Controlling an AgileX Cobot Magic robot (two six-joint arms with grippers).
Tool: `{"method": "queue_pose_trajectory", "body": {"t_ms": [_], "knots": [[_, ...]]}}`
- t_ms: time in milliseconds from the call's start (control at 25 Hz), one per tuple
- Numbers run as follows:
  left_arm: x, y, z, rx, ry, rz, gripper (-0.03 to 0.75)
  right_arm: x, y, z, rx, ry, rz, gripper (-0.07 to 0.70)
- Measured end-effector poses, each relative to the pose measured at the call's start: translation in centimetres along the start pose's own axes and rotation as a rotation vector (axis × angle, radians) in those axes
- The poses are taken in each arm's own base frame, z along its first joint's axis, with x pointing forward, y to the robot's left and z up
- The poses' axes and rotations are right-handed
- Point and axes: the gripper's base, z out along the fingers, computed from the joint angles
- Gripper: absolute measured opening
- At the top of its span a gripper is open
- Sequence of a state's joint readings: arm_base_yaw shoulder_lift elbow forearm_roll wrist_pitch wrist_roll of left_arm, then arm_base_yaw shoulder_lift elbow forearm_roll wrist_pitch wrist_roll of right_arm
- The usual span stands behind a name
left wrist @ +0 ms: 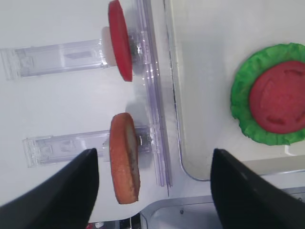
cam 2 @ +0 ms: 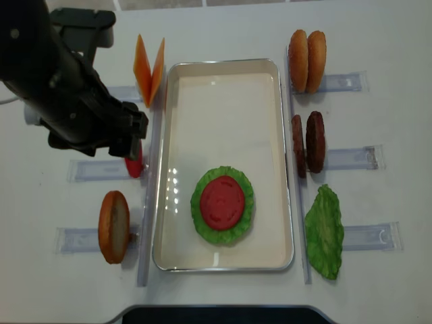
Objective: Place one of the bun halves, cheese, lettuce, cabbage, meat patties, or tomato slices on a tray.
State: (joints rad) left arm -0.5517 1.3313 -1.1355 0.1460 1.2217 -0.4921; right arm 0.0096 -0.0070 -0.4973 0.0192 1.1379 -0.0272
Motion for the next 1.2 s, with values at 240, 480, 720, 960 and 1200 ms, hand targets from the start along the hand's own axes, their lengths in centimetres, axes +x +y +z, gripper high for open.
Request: {"method": "queue_pose_trajectory", "body": {"t_ms": [240, 480, 720, 960, 1200], "knots": [[-0.9, 2.6, 0.3, -0.020, 0.008, -0.061, 0.554, 0.0, 0.0, 0.0, 0.000, 0.000, 0.000, 0.470], [-1.5, 5.0, 0.5, -0.047, 0.012, -0.085, 0.554, 0.0, 0.0, 0.0, 0.000, 0.000, 0.000, 0.470], [-1.8, 7.3, 0.7, -0.072, 0.017, -0.105, 0.554, 0.0, 0.0, 0.0, 0.000, 0.000, 0.000, 0.470], [-1.9, 9.6, 0.7, -0.097, 0.024, -0.135, 0.554, 0.0, 0.0, 0.0, 0.000, 0.000, 0.000, 0.470], [-1.8, 11.8, 0.7, -0.119, 0.032, -0.145, 0.554, 0.0, 0.0, 0.0, 0.000, 0.000, 0.000, 0.470]]}}
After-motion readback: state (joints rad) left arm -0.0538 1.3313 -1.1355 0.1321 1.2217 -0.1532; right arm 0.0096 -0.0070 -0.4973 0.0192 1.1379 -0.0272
